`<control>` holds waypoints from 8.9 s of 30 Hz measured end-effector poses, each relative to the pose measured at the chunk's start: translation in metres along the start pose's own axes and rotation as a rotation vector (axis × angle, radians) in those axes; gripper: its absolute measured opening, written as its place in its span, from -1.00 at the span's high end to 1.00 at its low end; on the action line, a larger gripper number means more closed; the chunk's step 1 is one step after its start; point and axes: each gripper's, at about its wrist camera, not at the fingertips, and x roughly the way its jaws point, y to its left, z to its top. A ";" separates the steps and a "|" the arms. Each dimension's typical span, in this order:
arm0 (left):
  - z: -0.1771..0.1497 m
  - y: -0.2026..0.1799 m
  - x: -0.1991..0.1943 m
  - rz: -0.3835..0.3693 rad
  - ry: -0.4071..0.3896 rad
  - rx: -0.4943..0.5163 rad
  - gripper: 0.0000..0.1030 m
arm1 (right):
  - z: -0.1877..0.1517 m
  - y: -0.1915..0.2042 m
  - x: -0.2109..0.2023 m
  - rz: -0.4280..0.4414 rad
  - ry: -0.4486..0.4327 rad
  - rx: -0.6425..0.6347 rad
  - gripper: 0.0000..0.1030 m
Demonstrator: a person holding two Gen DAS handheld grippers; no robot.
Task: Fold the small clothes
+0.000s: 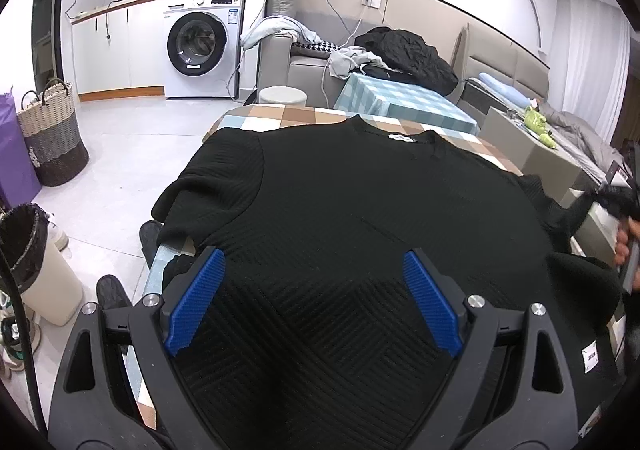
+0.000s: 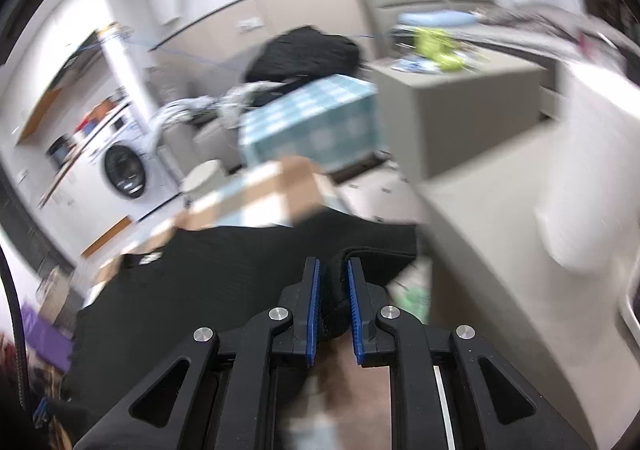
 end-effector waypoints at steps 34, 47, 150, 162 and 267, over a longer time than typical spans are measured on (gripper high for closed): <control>-0.001 0.031 -0.008 0.040 -0.016 -0.050 -0.75 | -0.080 0.147 0.050 0.228 0.265 -0.383 0.91; -0.001 0.029 -0.004 0.052 0.004 -0.043 -0.76 | -0.089 0.155 0.042 0.361 0.381 -0.363 0.27; 0.064 -0.062 0.107 -0.199 0.103 0.019 -0.40 | -0.114 0.085 -0.041 0.285 0.244 -0.191 -0.28; 0.027 0.021 0.058 0.001 0.140 -0.105 -0.41 | -0.114 0.056 -0.048 0.224 0.245 -0.171 -0.28; -0.007 0.109 0.089 0.028 0.273 -0.281 -0.36 | -0.095 -0.009 -0.001 0.182 0.248 0.034 -0.12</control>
